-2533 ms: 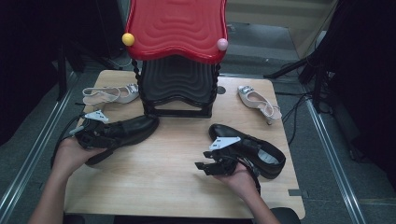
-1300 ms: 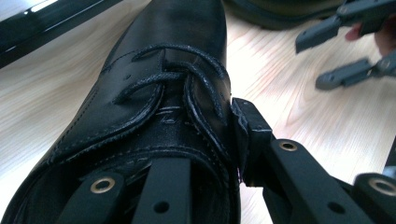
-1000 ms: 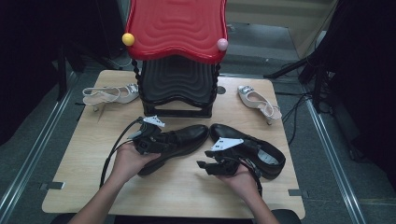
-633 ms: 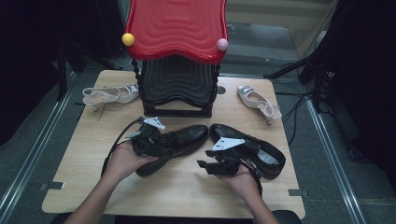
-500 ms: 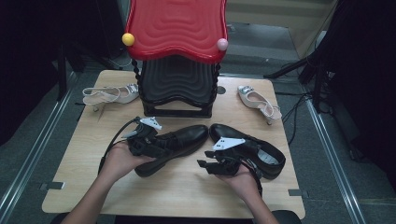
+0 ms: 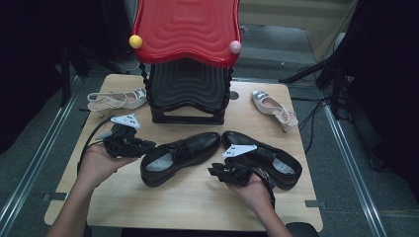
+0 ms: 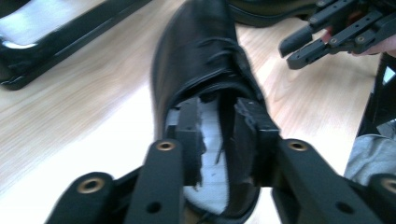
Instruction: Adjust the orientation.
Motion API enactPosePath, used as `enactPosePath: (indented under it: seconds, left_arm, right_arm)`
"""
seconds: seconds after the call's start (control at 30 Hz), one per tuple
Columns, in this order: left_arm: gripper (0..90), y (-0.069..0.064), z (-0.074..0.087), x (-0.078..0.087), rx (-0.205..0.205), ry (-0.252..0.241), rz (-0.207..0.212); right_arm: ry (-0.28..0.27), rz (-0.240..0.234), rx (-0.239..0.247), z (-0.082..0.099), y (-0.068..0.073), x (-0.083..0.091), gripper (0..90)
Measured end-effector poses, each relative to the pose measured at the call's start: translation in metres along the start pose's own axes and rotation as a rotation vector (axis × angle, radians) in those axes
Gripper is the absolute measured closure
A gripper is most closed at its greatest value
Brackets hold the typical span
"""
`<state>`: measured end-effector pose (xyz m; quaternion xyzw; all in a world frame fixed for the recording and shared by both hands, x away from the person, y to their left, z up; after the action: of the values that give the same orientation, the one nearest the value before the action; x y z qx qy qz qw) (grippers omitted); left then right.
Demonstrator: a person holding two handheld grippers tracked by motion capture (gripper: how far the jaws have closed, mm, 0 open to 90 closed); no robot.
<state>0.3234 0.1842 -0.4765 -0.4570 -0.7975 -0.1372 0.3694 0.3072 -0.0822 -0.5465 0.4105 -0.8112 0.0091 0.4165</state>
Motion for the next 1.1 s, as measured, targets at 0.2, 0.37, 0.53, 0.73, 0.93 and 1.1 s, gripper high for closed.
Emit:
enactPosePath:
  seconds: [0.2, 0.37, 0.53, 0.73, 0.93, 1.1]
  left_arm:
    - [90.0, 0.026, 0.023, -0.012, 0.01, 0.016, -0.008]
    - [90.0, 0.036, 0.034, -0.033, 0.05, 0.027, 0.029]
    - [89.9, 0.038, 0.037, -0.054, 0.014, 0.082, 0.025]
    - [90.0, 0.038, 0.039, -0.068, 0.016, 0.088, 0.054]
    - [90.0, 0.039, 0.04, -0.075, 0.039, 0.077, 0.074]
    - [90.0, 0.037, 0.04, -0.075, 0.077, 0.034, 0.11]
  right_arm:
    - [0.018, -0.007, -0.004, -0.005, 0.006, -0.01, 90.0]
    - [0.021, -0.002, 0.021, -0.008, 0.014, -0.018, 90.0]
    - [0.029, -0.006, 0.007, -0.022, 0.017, -0.023, 90.0]
    - [0.04, -0.007, 0.028, -0.034, 0.021, -0.032, 89.8]
    - [-0.012, -0.025, 0.005, -0.035, 0.017, -0.037, 90.0]
    - [-0.013, -0.018, -0.01, -0.033, 0.015, -0.038, 90.0]
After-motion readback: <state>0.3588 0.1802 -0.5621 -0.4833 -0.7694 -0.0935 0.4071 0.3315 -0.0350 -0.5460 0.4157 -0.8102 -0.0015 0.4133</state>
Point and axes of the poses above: each handheld gripper's, and its own axes: x roughly backward along the jaws, z roughly out of its underside, y roughly to its left, the point moved 7 cm from there along -x, roughly forward along the jaws, and after that the axes turned 10 degrees about -x, right-handed, at the moved point
